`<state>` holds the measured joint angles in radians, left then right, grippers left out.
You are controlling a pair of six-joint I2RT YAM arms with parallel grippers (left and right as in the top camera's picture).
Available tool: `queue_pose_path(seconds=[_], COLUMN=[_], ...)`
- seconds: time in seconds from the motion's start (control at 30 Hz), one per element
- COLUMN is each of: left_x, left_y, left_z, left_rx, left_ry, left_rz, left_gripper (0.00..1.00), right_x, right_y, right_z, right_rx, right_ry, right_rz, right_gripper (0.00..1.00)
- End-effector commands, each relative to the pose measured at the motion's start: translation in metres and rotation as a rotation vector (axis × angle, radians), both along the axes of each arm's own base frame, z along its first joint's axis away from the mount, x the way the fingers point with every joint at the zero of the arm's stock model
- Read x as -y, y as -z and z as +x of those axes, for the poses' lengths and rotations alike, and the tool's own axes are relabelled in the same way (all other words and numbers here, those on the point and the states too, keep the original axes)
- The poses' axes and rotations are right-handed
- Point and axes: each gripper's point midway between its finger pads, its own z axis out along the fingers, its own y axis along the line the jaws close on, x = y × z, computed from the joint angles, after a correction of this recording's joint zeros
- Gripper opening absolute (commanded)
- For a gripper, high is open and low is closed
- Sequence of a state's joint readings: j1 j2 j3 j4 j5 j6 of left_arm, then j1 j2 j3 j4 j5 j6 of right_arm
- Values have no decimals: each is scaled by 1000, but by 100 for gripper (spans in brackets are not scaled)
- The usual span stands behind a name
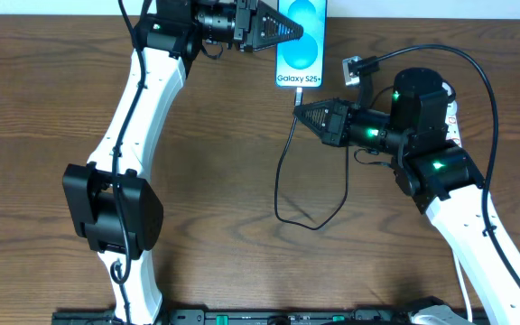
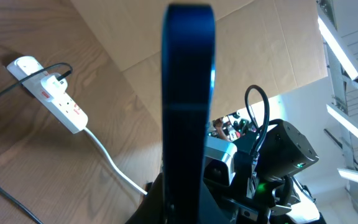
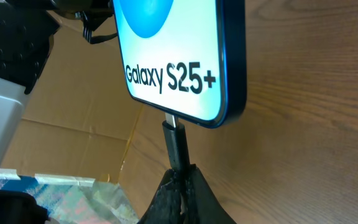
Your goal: Plug charger to phone and switch on socket
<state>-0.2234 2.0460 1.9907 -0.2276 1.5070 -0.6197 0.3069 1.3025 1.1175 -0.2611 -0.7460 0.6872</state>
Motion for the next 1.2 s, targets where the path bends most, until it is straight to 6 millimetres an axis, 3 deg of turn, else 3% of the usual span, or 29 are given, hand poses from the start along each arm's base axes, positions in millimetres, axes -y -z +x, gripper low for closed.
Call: queue_pose_path(seconds=[0.0, 1.17], left_x=[-4, -4], left_y=[-20, -21], left_z=[-15, -18], left_rx=[57, 37], left_ry=[41, 59], left_rz=[-27, -31], left_gripper=[7, 7], right_x=[-3, -6], right_y=[-13, -15], right_z=[2, 2], right_rx=[45, 38], right_ry=[-1, -6], right_rz=[0, 18], right_gripper=[2, 2])
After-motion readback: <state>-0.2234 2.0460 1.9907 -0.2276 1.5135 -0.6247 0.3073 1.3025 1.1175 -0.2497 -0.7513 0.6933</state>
